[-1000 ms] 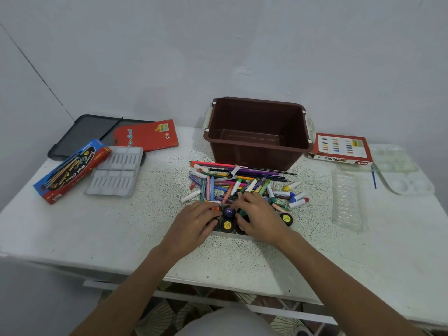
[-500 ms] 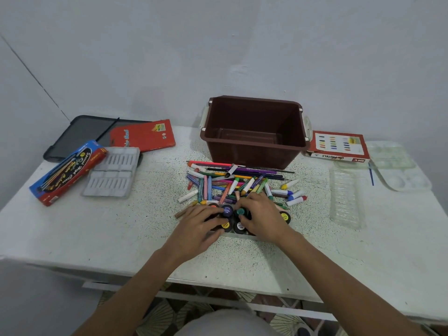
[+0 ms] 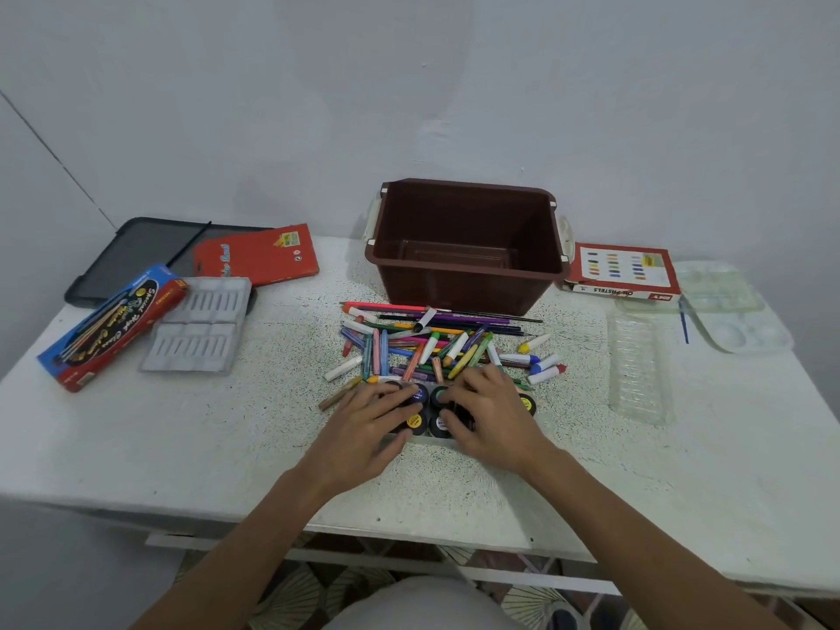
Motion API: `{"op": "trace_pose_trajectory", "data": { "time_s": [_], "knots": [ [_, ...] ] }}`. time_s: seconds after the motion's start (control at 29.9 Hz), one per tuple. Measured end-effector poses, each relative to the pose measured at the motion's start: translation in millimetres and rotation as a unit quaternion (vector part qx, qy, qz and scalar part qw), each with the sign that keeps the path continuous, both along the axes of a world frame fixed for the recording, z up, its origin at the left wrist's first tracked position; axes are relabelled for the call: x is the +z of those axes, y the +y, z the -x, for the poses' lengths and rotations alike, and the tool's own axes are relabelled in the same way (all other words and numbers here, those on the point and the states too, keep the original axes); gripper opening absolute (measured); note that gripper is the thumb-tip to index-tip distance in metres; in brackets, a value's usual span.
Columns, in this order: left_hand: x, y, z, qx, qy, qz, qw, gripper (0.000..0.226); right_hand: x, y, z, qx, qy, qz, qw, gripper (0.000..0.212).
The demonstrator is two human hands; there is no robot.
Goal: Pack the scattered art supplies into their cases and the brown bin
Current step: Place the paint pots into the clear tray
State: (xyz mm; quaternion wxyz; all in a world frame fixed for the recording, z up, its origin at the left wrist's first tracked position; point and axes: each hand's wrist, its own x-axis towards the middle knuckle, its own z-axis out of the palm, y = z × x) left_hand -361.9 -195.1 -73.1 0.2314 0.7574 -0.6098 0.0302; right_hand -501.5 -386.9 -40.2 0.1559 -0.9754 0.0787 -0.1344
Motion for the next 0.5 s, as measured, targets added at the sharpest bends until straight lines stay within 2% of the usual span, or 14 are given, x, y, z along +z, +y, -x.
{"op": "trace_pose_trajectory", "data": {
  "time_s": [0.13, 0.5],
  "knots": [
    [2, -3, -1, 0.001, 0.003, -0.009, 1.000, 0.045, -4, 6, 13, 0.034, 0.003, 0.036, 0.999, 0.033],
    [1, -3, -3, -0.007, 0.018, -0.027, 0.999, 0.042, -7, 8, 14, 0.027, -0.007, 0.032, 0.999, 0.027]
  ]
}}
